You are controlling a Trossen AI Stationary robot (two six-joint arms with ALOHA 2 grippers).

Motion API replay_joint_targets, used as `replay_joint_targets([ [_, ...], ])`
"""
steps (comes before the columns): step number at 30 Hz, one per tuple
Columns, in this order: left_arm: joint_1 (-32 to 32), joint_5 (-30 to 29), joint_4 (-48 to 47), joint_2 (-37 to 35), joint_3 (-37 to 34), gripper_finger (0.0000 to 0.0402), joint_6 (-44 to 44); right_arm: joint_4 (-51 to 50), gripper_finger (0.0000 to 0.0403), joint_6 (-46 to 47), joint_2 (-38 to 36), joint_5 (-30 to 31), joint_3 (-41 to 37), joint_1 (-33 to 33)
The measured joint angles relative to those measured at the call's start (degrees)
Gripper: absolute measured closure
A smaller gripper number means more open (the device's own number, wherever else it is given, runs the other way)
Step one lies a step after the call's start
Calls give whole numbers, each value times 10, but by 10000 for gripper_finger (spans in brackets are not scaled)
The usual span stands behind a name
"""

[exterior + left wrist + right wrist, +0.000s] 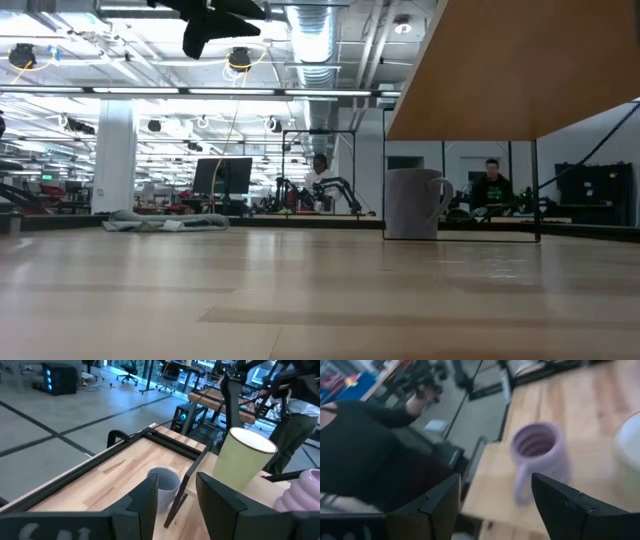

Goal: Stack small to large cups/mugs on shelf
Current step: Put the violet mug on the shelf

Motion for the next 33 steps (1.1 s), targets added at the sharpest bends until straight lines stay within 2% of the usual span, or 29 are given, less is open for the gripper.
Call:
replay_joint_targets([
  [7,0,7,-7,0,0,277,-14,-31,138,54,23,19,6,94],
  [15,0,-18,2,38,1,277,-12,-85,138,102,24,120,6,141],
  [20,0,3,16,90,0,277,2,-132,138,149,43,175,6,155],
  [26,0,34,87,147,1,277,16,-129,138,226,91,176,6,156],
  [33,0,64,116,161,1,277,44,-131,138,233,175,175,6,155],
])
